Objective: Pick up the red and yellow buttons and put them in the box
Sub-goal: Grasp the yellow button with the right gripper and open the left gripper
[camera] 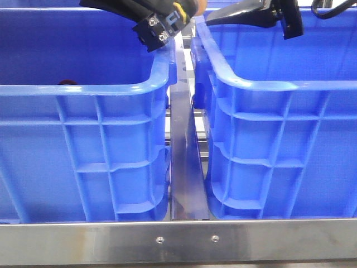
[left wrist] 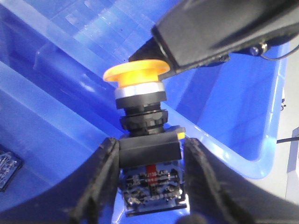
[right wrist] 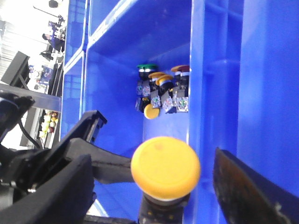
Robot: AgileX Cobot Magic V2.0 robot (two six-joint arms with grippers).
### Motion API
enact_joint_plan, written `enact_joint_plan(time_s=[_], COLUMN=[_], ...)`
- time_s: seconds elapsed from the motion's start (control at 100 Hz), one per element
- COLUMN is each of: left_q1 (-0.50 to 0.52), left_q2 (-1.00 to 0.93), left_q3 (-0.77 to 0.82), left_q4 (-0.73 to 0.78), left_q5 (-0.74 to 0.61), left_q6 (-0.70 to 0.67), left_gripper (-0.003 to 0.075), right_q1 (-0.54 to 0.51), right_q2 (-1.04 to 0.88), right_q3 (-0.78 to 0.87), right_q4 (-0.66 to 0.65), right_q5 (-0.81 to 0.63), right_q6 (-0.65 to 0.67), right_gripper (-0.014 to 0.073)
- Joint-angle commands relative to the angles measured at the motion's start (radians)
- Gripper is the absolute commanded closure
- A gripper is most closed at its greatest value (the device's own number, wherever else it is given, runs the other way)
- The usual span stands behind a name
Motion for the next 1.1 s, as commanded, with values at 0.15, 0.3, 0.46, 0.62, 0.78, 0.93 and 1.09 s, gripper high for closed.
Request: enact_joint_plan(time_s=[0.15,0.3,0.46,0.62,0.78,0.93,1.09], left_q1=[-0.009,-0.009,-0.009,-0.009,-0.009,-0.009,-0.009], left_q2=[-0.046,-0.046,-0.046,-0.046,-0.046,-0.046,-0.046], left_q3=[-0.026,-0.026,-0.026,-0.026,-0.026,-0.037,-0.083], left_q4=[-0.068,-0.068,-0.068,-0.068,-0.068,-0.077,-0.062], left_q5=[-0.015,-0.015,-0.011,-0.011,-0.011,0.028,0.046], left_q6=[0.008,0.008,0.008,0.008,0.008,0.008,0.008], left_gripper=[0.0552,0.0552,0.0552,0.0552,0.0552,0.0400,0.0078], right_q1=[0.026,0.049,0.048,0.048,0.048,0.038,0.007], right_q2=[-0.014,0.032,0.042,0.042,0.042,0.031,0.004], right_q3=[-0.041,-0.067,-0.081,-0.081,-0.081,-0.082,-0.082], right_q4=[0.061,0.062,0.063,0.060,0.064,0.074,0.081], right_q5=[0.024,0.027,0.030,0.031,0.034,0.030,0.026], right_q6=[-0.016,-0.016,-0.017,-0.024,-0.041,-0.066,-0.080], right_gripper=[0.0043,0.0065,0.0234,0.0389,0.0390,0.0390,0.0390])
